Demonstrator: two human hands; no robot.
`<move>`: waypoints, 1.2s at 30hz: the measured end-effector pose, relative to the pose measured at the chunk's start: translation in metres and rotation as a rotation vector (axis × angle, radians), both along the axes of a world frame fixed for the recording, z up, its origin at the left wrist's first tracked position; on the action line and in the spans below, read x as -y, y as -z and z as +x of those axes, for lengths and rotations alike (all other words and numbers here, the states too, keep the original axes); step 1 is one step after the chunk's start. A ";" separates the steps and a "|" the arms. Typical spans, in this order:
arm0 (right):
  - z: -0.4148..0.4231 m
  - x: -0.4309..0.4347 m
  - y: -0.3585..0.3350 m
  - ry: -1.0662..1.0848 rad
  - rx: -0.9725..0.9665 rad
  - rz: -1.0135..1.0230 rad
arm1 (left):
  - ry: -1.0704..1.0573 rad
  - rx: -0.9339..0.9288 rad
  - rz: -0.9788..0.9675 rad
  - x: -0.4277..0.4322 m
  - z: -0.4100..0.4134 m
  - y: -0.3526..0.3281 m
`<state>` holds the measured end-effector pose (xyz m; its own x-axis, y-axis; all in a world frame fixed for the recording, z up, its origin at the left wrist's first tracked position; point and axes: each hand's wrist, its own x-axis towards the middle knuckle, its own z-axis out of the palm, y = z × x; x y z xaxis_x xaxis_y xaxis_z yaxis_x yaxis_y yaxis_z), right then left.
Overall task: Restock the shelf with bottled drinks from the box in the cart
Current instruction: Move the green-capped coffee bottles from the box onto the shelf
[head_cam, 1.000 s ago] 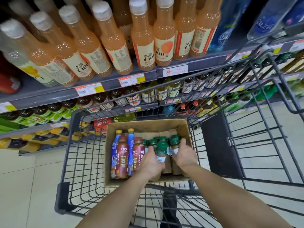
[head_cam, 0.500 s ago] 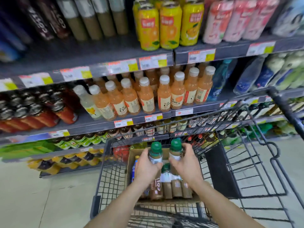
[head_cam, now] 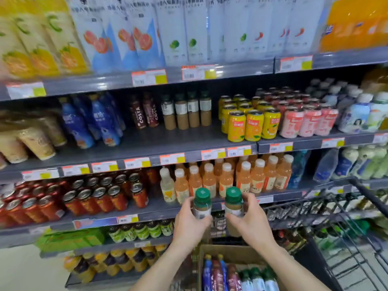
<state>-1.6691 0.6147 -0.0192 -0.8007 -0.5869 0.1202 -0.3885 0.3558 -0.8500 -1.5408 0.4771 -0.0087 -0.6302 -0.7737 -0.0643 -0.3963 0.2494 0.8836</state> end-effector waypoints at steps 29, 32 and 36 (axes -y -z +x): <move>-0.179 0.277 -0.138 0.171 -0.147 -0.218 | -0.100 -0.232 -0.132 0.162 -0.026 -0.111; -0.196 0.290 -0.130 0.213 -0.123 -0.206 | -0.112 -0.249 -0.162 0.174 -0.040 -0.118; -0.202 0.298 -0.117 0.254 -0.145 -0.200 | -0.120 -0.274 -0.193 0.187 -0.059 -0.123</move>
